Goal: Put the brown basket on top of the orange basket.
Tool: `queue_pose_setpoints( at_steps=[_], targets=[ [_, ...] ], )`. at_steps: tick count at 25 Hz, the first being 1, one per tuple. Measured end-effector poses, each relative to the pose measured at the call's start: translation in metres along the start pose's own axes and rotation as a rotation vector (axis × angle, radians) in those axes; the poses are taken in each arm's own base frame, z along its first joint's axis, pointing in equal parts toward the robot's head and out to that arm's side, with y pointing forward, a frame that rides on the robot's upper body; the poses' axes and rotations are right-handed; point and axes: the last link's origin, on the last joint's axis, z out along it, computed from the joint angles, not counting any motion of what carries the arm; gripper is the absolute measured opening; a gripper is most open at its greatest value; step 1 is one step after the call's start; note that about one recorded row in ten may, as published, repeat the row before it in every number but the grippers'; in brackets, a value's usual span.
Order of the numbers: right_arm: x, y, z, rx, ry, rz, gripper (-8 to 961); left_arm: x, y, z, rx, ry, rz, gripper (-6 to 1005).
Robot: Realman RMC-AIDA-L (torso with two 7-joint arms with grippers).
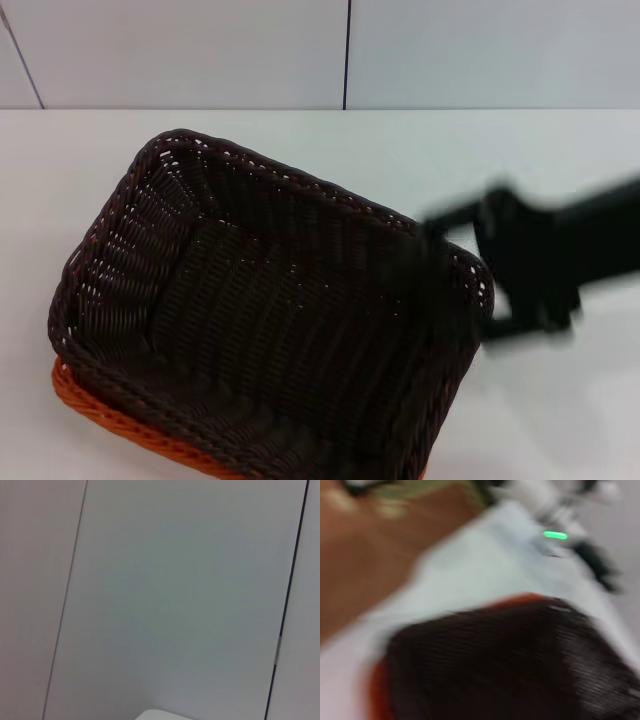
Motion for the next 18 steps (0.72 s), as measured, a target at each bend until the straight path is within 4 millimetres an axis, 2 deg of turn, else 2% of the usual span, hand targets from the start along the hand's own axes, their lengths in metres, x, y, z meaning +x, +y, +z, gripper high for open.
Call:
queue_pose_setpoints(
  at_steps=[3,7,11,14,18],
  targets=[
    [0.021,-0.021,-0.016,0.245,0.025,0.126,662,0.001,-0.001,0.000,0.005,0.004,0.000,722],
    [0.055,-0.037,-0.037,0.533,0.035,0.371,662,0.005,0.000,0.002,0.000,0.030,-0.005,722],
    [0.088,-0.031,-0.068,0.791,-0.047,0.600,662,0.011,0.004,0.003,-0.014,0.071,-0.008,722],
    [0.108,-0.007,-0.094,0.979,-0.198,0.760,662,0.014,0.005,0.004,-0.023,0.087,-0.006,722],
    [0.138,0.057,-0.115,1.234,-0.357,0.908,662,0.017,0.006,0.005,-0.031,0.108,-0.003,722]
  ],
)
